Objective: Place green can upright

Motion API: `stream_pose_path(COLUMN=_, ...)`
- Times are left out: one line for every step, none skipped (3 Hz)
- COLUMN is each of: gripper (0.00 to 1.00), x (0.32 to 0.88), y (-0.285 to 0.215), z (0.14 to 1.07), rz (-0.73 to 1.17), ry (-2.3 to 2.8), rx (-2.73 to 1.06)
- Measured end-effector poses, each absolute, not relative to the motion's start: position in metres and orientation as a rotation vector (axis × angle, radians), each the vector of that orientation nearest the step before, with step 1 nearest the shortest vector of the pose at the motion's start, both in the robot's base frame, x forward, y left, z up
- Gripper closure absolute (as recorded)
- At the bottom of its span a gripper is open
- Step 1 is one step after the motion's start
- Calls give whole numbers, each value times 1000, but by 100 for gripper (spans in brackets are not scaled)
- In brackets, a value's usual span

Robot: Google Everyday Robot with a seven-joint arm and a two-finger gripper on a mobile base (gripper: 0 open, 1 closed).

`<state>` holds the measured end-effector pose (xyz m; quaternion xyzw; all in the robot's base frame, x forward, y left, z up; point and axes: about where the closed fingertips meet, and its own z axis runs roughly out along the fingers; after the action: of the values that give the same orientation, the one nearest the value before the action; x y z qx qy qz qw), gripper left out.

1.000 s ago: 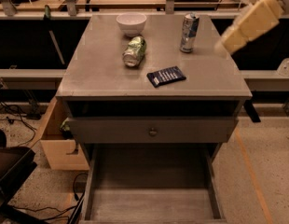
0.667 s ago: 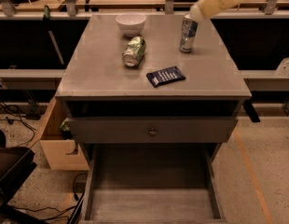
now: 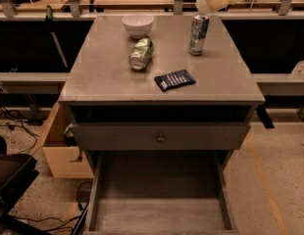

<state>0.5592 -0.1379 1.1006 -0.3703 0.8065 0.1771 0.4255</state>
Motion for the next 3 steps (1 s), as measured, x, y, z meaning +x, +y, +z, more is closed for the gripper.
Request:
stream_pose_path(gripper=0, x=577, y=-128, z=1099, rz=470, ry=2054, rx=-867)
stream_pose_path(gripper=0, x=638, y=-129, z=1079, rz=403, ry=2224, rx=-742)
stream_pose_path(gripper=0, x=683, y=-126, z=1049, rz=292, ry=2431, rx=-624)
